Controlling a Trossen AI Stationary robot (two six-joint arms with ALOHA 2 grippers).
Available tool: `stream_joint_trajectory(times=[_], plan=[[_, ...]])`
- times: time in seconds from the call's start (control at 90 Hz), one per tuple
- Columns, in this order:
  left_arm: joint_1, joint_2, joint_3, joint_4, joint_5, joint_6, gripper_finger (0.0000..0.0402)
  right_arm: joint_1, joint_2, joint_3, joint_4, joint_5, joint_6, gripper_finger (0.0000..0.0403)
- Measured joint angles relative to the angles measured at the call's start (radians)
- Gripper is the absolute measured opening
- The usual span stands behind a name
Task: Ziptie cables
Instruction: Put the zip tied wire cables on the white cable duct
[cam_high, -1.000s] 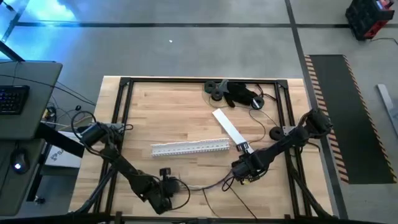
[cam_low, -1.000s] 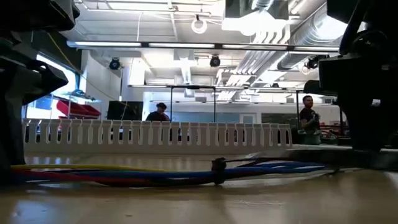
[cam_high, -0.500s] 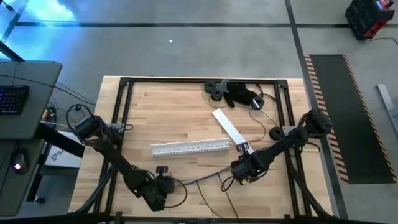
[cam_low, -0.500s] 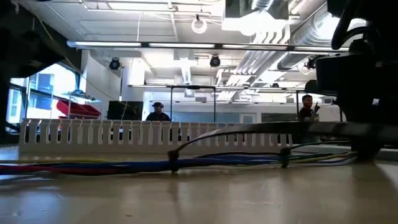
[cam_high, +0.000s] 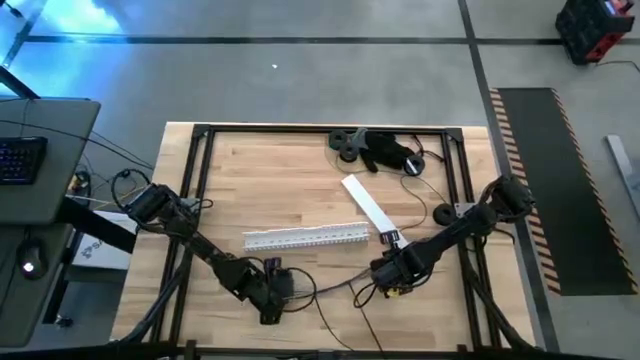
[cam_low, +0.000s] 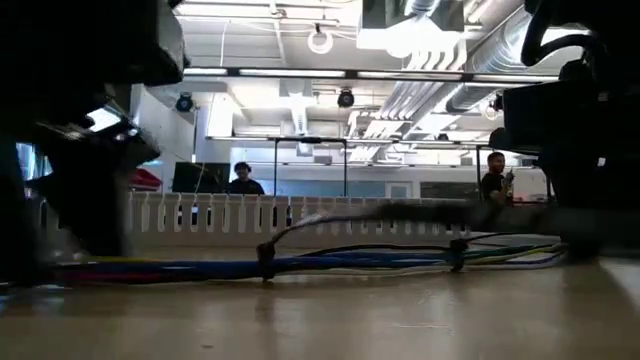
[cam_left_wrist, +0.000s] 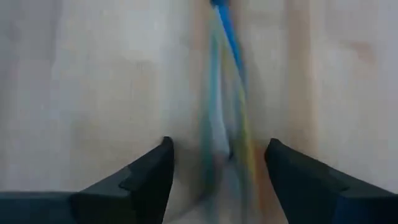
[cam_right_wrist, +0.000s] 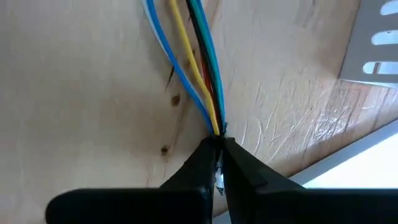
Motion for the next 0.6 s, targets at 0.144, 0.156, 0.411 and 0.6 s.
stream_joint_trajectory(times=[0.144,0.156,0.411,0.6], plan=[[-0.073,-0.001,-0.001,0.015,0.043,-0.078,0.0228,0.001,-0.001,0.001,-0.011,-0.011,0.018,0.0001],[-0.078,0.0,-0.001,0.016,0.039,-0.084,0.0227,0.002,-0.001,0.001,-0.012,-0.012,0.022,0.0001],[-0.136,0.001,0.0,-0.041,-0.05,-0.197,0.0202,0.018,-0.001,0.002,-0.018,-0.017,0.086,0.0001],[-0.127,0.017,0.001,-0.057,-0.051,-0.218,0.0109,0.033,-0.002,0.002,-0.016,-0.019,0.081,0.0001]])
